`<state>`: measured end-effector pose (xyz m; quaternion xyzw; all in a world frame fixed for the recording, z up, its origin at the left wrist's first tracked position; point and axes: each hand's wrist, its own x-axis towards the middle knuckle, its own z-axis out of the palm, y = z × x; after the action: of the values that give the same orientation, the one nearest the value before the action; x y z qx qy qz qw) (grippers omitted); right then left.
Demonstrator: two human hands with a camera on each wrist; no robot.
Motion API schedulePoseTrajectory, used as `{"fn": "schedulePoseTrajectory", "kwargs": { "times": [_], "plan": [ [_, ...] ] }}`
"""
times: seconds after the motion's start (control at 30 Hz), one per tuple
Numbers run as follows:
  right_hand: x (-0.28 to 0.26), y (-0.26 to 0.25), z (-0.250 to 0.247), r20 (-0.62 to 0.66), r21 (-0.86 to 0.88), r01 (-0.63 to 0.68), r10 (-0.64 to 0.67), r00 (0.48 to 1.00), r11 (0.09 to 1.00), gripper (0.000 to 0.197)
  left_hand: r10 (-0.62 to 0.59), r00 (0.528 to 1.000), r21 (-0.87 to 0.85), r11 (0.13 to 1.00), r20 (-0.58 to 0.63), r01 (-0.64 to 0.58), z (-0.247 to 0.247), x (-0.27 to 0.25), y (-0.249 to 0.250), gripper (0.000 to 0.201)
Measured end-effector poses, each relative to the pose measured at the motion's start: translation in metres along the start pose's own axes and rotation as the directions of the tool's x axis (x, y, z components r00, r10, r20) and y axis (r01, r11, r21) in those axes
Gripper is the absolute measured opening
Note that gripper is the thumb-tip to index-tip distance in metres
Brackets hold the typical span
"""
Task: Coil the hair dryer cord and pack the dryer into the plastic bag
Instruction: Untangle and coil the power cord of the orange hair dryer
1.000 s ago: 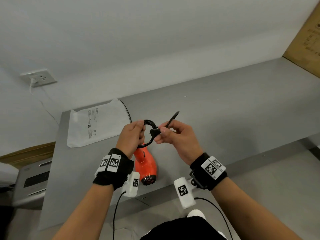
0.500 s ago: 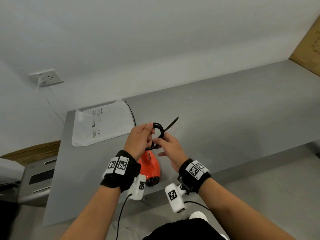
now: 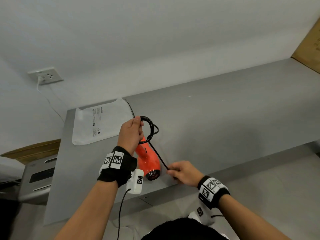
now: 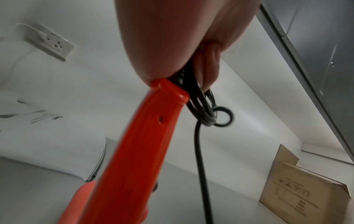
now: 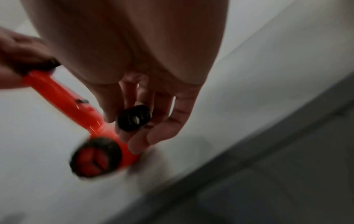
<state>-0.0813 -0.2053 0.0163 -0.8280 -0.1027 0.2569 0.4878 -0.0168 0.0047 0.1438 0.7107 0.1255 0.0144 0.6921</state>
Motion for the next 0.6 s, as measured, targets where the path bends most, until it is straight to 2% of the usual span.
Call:
{"fn": "schedulePoseTrajectory", "kwargs": {
  "times": [0.03,0.13,0.23,0.33,0.47,0.6],
  "plan": [
    [-0.006,0.013,0.002,0.004,-0.04,-0.033,0.034,0.999,0.999,0.015,-0.005,1.0,-0.009,1.0,-0.019,0.005,-0.001,0.001,0.0,0.037],
    [-0.021,0.037,0.002,-0.042,0.016,-0.099,0.099,0.994,0.995,0.017,0.002,1.0,-0.01,1.0,-0.028,-0.002,0.002,0.001,0.0,0.037],
    [-0.027,0.039,-0.003,-0.084,0.02,-0.103,0.104,0.991,0.994,0.016,0.009,1.0,-0.012,1.0,-0.029,-0.009,0.004,0.002,-0.001,0.036],
    [-0.036,0.035,-0.018,-0.204,0.015,-0.081,0.083,0.975,0.997,0.017,0.021,0.999,0.002,1.0,-0.033,-0.021,0.001,0.005,-0.001,0.036],
    [-0.052,0.007,-0.05,-0.437,0.155,0.101,-0.023,0.899,0.983,0.008,0.03,0.998,0.019,0.999,-0.051,-0.029,-0.006,0.008,-0.002,0.036],
    [-0.059,-0.054,-0.086,-0.616,0.403,0.36,-0.041,0.787,0.842,0.017,0.026,0.998,-0.001,1.0,-0.054,-0.026,-0.004,0.009,-0.002,0.036]
  ]
}}
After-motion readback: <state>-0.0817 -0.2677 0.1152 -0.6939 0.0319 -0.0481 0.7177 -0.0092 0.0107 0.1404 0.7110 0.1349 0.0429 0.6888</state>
